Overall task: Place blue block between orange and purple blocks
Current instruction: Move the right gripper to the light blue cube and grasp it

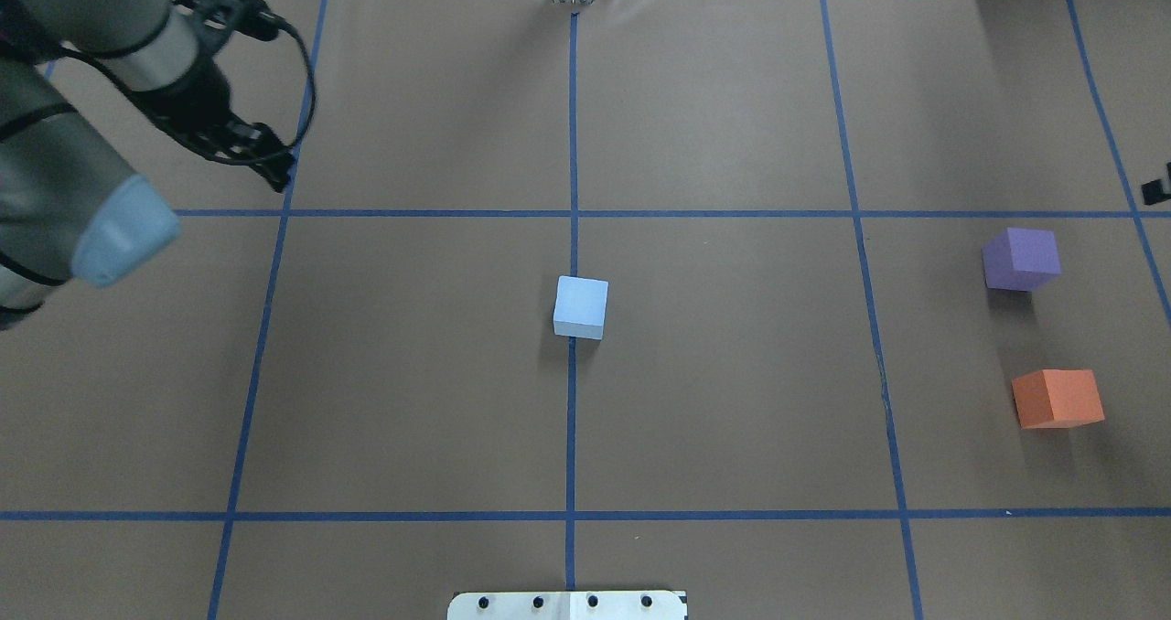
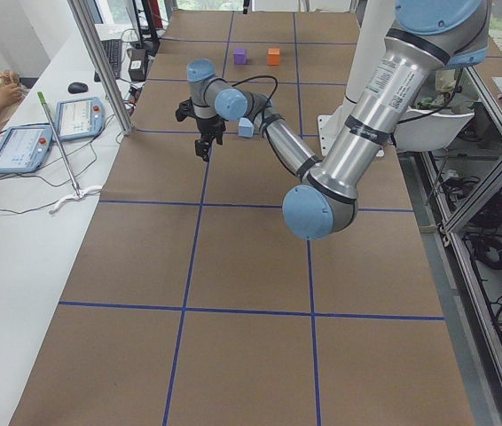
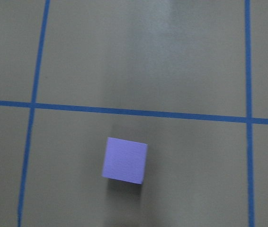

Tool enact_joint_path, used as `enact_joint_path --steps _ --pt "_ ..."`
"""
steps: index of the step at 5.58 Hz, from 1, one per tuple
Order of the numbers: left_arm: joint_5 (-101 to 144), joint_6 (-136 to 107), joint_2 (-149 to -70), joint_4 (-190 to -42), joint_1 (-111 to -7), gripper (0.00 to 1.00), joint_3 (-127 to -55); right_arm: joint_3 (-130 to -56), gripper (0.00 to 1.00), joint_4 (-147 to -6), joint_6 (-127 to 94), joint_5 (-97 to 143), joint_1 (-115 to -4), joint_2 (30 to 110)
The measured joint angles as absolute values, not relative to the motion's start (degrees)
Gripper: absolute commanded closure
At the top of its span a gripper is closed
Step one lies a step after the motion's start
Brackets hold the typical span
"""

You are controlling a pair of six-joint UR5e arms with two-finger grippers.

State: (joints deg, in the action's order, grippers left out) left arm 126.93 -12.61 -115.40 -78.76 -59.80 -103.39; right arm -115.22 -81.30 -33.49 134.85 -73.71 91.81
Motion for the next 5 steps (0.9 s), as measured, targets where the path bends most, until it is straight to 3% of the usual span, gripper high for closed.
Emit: enact_joint_path --steps 2,5 --pt "127.7 -0.3 -105.7 -79.3 -67.9 0.0 -103.7 -116.1 0.0 -82.9 -58.0 128.1 -57.4 77.8" --pt "126.8 10.7 -94.5 -80.3 -80.7 0.0 -101.5 -112.1 0.0 -95.2 -76.6 112.4 -37.4 57.1"
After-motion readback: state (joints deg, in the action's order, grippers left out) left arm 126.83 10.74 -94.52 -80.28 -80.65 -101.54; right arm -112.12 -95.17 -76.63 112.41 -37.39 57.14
